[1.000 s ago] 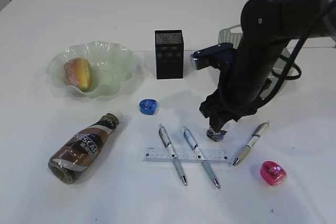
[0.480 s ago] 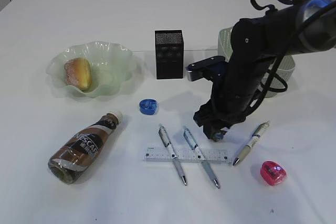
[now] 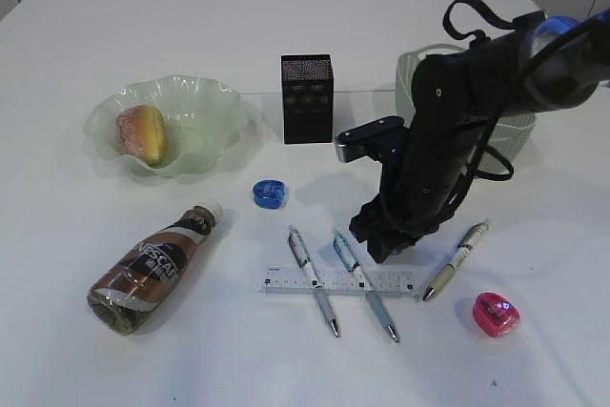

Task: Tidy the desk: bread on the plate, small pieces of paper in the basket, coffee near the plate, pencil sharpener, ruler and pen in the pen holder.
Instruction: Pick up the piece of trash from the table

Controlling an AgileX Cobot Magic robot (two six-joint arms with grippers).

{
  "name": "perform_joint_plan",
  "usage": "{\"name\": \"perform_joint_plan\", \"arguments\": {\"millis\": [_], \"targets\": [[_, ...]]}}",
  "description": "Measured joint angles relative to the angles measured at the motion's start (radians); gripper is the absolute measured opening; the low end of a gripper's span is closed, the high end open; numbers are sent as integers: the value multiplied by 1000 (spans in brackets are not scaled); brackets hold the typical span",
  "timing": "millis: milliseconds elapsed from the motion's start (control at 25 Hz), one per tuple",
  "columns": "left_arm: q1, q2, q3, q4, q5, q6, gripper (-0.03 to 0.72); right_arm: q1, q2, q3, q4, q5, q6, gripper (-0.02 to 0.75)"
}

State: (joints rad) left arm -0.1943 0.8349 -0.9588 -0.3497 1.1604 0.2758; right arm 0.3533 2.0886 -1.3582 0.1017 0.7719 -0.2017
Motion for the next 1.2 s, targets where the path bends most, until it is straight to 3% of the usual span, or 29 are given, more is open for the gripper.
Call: {"name": "perform_joint_plan", "arguments": {"millis": [120, 240, 400, 440, 480, 840, 1200], "targets": [[0, 0, 0, 0, 0, 0, 449, 0, 6, 0, 0, -6, -1, 443], [0, 0, 0, 0, 0, 0, 449, 0, 6, -1, 0, -20, -1, 372], [0, 0, 0, 0, 0, 0, 449, 0, 6, -2, 2, -55, -2, 136], [0, 0, 0, 0, 0, 0, 449, 0, 6, -2, 2, -55, -2, 136], [0, 0, 0, 0, 0, 0, 449, 0, 6, -3, 2, -66, -4, 41], [0, 0, 0, 0, 0, 0, 449, 0, -6, -33, 0, -39, -6, 20], [0, 0, 0, 0, 0, 0, 449, 0, -108, -213, -15, 39, -8, 19]]}}
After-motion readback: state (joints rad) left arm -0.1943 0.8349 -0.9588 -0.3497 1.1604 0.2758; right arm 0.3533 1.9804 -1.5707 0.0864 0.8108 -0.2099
